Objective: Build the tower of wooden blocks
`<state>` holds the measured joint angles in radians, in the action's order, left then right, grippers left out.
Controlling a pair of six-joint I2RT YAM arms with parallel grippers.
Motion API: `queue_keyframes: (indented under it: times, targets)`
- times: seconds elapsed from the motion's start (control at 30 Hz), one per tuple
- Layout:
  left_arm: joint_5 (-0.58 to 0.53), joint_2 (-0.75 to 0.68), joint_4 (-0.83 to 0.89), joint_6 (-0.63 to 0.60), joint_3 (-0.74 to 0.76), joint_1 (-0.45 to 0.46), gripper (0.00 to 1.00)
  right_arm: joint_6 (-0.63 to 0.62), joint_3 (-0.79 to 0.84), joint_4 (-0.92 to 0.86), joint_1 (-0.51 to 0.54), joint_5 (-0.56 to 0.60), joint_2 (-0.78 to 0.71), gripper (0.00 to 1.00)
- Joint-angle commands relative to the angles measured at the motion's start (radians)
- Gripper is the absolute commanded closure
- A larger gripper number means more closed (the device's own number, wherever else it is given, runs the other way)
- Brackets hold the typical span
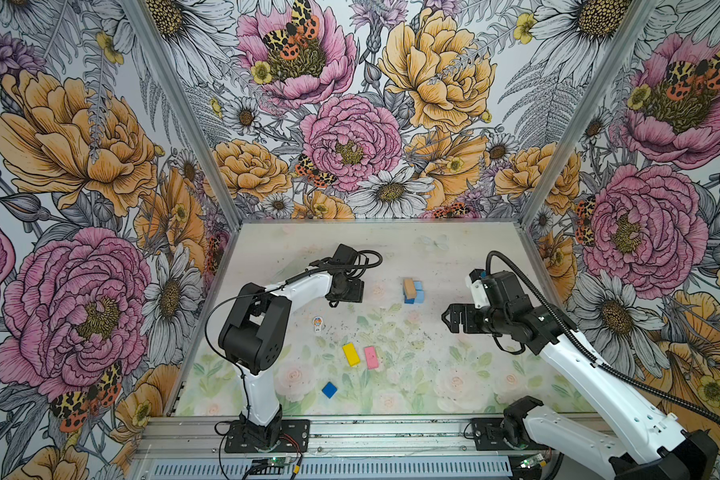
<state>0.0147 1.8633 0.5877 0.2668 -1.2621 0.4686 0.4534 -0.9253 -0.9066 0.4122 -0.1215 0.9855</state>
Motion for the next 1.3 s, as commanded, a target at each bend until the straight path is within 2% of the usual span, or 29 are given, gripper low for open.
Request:
queue_keyframes:
  times: [0.0,0.53,0.7,0.87,1.07,1.17,1.27]
  targets:
    - [-0.002,0.046,0.032,0.023,-0.008,-0.012,0.33,-0.008,0.002,0.001,-0.006,0.011,-0.015,0.01]
    - [-0.040,0.045,0.064,0.027,-0.048,-0.032,0.33,-0.012,0.003,0.003,-0.010,0.008,0.001,0.00]
    - [-0.048,-0.032,0.064,0.033,-0.028,-0.003,0.33,-0.012,0.000,0.003,-0.010,0.005,0.007,0.01]
    - [-0.075,-0.195,0.058,0.044,0.028,-0.001,0.33,-0.019,-0.022,0.004,-0.009,0.017,0.053,0.00]
    - [-0.084,-0.318,0.045,0.058,0.106,-0.030,0.35,-0.019,-0.114,0.021,0.052,0.047,0.144,0.14]
    - [-0.080,-0.436,0.013,0.091,0.227,-0.027,0.36,-0.027,-0.201,0.030,0.123,0.097,0.235,0.25]
    - [-0.071,-0.603,-0.038,0.160,0.384,-0.018,0.35,-0.035,-0.287,0.069,0.166,0.093,0.353,0.31]
